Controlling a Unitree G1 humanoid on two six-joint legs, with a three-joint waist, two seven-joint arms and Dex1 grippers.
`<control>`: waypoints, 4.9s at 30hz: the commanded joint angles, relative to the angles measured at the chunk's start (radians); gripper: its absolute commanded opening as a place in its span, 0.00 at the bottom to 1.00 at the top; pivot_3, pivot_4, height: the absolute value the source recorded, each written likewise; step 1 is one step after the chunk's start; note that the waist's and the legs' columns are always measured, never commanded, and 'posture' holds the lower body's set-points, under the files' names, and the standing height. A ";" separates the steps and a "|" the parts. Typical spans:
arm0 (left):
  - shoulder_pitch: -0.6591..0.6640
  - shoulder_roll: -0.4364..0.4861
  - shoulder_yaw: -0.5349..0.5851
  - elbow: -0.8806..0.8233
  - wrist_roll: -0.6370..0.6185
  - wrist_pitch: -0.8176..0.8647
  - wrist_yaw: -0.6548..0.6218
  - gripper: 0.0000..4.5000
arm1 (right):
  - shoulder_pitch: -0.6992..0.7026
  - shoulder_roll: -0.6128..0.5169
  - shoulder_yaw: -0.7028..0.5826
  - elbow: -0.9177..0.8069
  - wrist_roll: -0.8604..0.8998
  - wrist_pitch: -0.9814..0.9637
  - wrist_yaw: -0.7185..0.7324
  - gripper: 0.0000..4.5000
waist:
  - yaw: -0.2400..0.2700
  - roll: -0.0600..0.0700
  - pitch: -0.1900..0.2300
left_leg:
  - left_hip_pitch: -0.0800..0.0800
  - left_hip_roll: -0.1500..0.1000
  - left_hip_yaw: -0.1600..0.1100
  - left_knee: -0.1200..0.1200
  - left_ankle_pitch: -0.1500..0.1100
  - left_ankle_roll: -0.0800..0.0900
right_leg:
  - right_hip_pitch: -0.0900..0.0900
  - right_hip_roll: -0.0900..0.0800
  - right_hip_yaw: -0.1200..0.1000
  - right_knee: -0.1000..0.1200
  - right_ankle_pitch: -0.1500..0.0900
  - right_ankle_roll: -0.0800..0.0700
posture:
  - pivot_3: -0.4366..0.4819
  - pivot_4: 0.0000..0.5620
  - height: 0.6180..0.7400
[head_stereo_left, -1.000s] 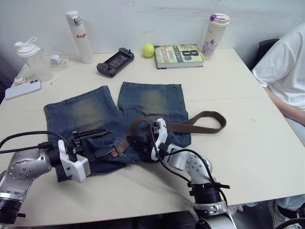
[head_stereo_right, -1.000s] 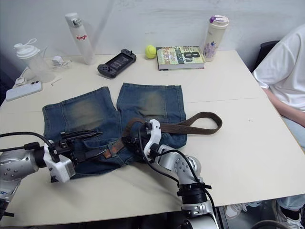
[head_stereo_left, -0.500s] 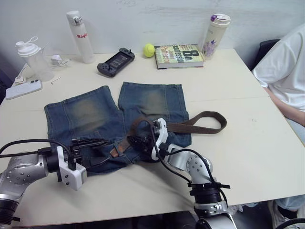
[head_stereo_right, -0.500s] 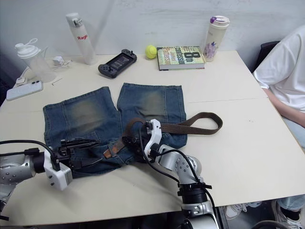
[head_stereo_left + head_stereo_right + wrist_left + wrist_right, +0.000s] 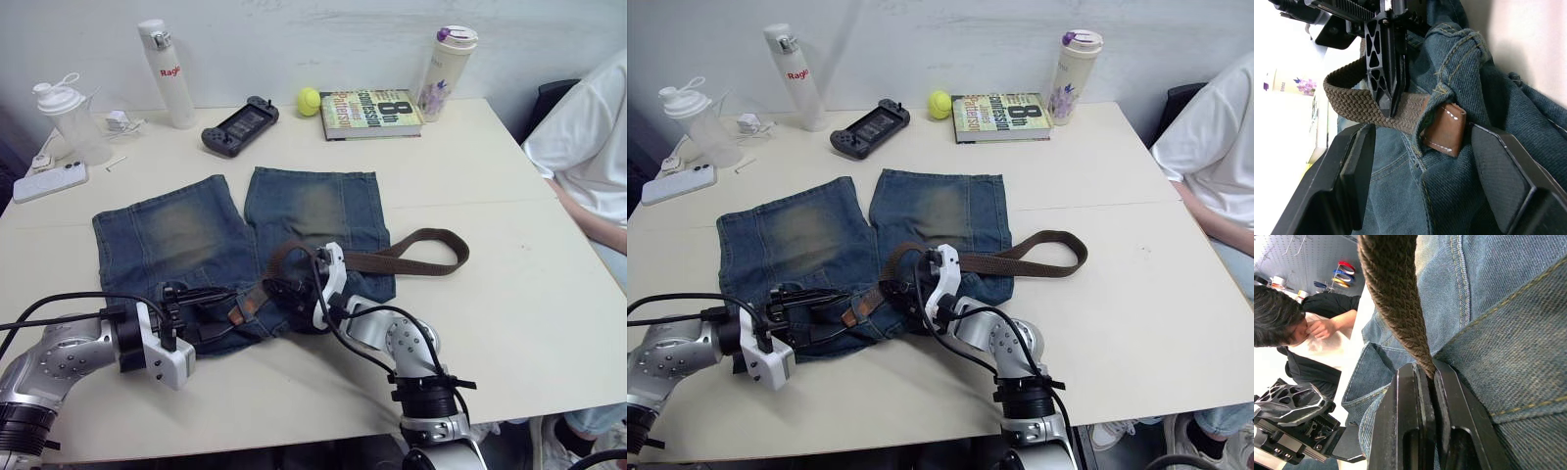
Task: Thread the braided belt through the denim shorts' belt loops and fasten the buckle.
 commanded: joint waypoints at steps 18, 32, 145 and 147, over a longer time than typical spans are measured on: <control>-0.006 0.004 0.001 -0.031 0.035 -0.023 0.052 0.01 | 0.050 0.013 -0.006 0.023 -0.014 0.035 -0.035 0.00 | 0.001 0.000 0.000 | 0.000 0.000 0.000 0.000 0.000 0.000 | 0.000 0.000 0.000 0.000 0.000 0.000 | 0.48 0.27 1.00; -0.007 -0.001 -0.025 -0.041 0.049 0.005 0.066 0.00 | 0.081 -0.036 -0.172 -0.341 0.234 0.148 -0.244 0.73 | 0.019 0.001 0.009 | -0.004 0.000 0.000 -0.001 0.000 0.000 | -0.003 0.000 -0.001 0.001 0.000 0.001 | 0.48 0.27 1.00; -0.069 -0.055 -0.058 -0.217 0.044 0.089 0.135 0.00 | 0.088 -0.197 0.003 -0.247 1.071 -0.317 -0.812 0.01 | 0.049 0.000 0.024 | -0.017 0.001 -0.008 0.029 0.003 -0.001 | -0.004 0.001 -0.011 0.015 0.001 0.002 | 0.48 0.27 1.00; -0.068 -0.056 -0.064 -0.225 0.024 0.104 0.128 0.00 | 0.087 -0.198 0.008 -0.247 1.065 -0.322 -0.798 0.01 | 0.049 0.000 0.024 | -0.017 0.001 -0.008 0.029 0.003 -0.001 | -0.004 0.001 -0.011 0.015 0.001 0.002 | 0.48 0.27 1.00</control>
